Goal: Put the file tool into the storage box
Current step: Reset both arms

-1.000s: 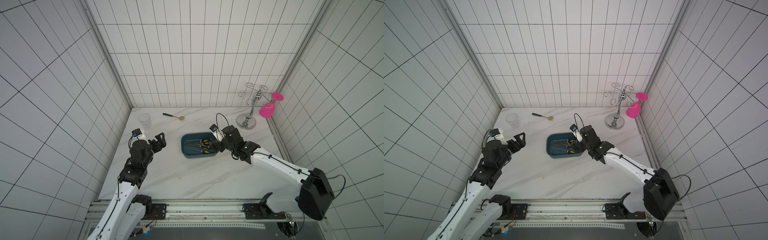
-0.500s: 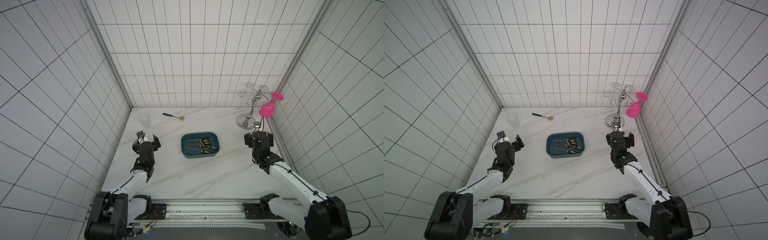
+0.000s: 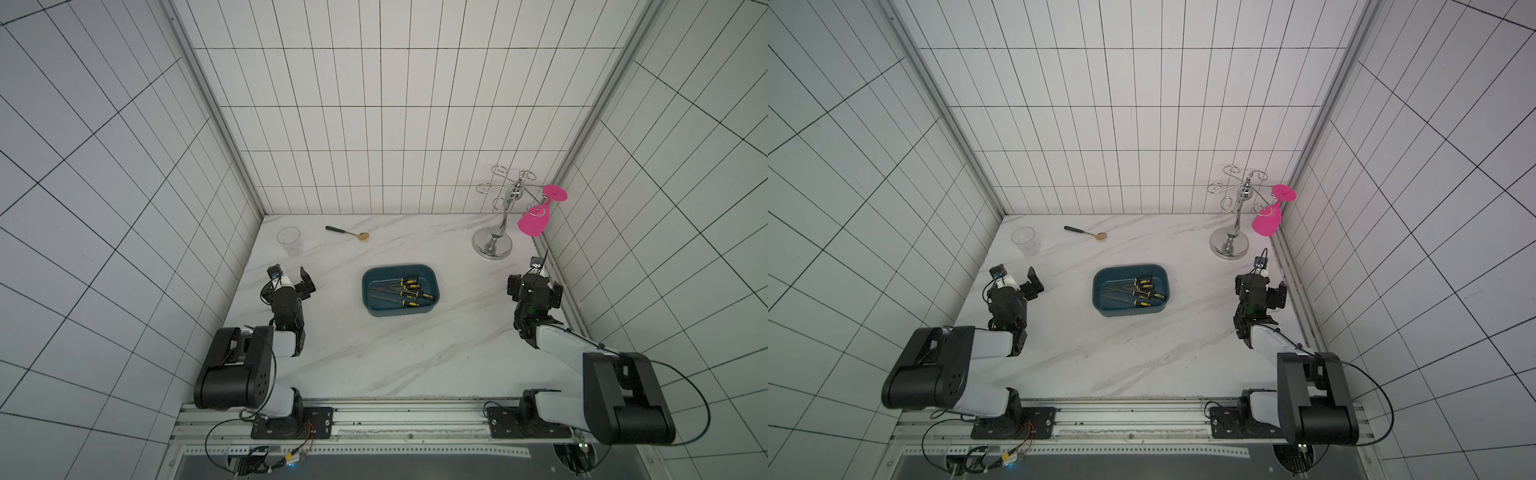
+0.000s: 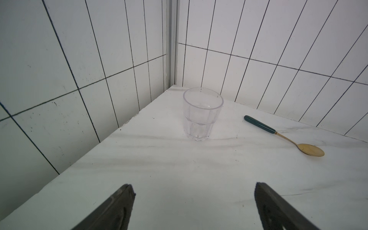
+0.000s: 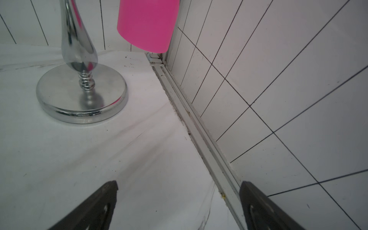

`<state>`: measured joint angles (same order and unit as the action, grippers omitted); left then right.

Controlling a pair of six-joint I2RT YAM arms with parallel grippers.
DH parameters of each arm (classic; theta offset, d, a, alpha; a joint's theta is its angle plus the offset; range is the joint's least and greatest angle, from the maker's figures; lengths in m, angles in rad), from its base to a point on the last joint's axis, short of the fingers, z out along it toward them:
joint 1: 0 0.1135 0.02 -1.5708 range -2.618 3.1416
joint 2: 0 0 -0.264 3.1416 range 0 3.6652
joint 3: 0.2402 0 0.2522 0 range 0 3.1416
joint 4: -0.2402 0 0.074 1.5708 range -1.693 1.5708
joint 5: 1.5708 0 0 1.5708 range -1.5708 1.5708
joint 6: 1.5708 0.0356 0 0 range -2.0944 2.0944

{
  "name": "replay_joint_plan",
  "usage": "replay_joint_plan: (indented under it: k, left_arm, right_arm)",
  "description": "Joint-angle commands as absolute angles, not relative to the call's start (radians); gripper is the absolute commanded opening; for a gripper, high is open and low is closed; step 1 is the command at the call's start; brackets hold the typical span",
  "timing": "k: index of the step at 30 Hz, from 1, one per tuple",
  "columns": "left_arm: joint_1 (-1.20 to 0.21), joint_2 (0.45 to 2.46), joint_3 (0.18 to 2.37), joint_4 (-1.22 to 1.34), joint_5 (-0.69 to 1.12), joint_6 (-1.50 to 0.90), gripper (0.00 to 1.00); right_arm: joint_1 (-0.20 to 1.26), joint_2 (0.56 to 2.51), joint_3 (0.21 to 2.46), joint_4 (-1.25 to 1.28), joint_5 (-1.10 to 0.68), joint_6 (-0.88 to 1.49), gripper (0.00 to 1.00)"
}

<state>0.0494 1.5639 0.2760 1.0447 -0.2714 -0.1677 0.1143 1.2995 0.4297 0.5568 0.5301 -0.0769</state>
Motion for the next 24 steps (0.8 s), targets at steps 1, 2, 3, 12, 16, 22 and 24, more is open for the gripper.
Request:
replay_joint_plan:
  k: [1,2,3,12,16,22,24]
  left_arm:
    - [0.05,1.598,0.254,1.192,-0.192,-0.161,0.98]
    - [0.049,1.556,0.284,1.069,-0.175,-0.16,0.98]
    - [0.049,1.517,0.324,0.931,-0.146,-0.157,0.98]
    - [0.024,1.552,0.44,0.767,-0.072,-0.082,0.98]
    - [0.026,1.566,0.444,0.787,-0.084,-0.089,0.98]
    - [0.026,1.56,0.449,0.772,-0.086,-0.092,0.98]
    - [0.025,1.561,0.448,0.772,-0.086,-0.092,0.98]
  right_arm:
    - [0.1,1.294,0.456,0.61,0.491,-0.065,0.99]
    - [0.1,1.285,0.441,0.623,0.478,-0.067,0.99]
    - [0.098,1.276,0.431,0.624,0.465,-0.066,0.99]
    - [0.049,1.325,0.35,0.748,0.396,-0.028,0.99]
    - [0.023,1.35,0.405,0.66,0.335,-0.016,0.99]
    - [0.022,1.322,0.389,0.653,0.317,0.024,0.99]
    - [0.022,1.326,0.345,0.763,0.219,0.062,0.99]
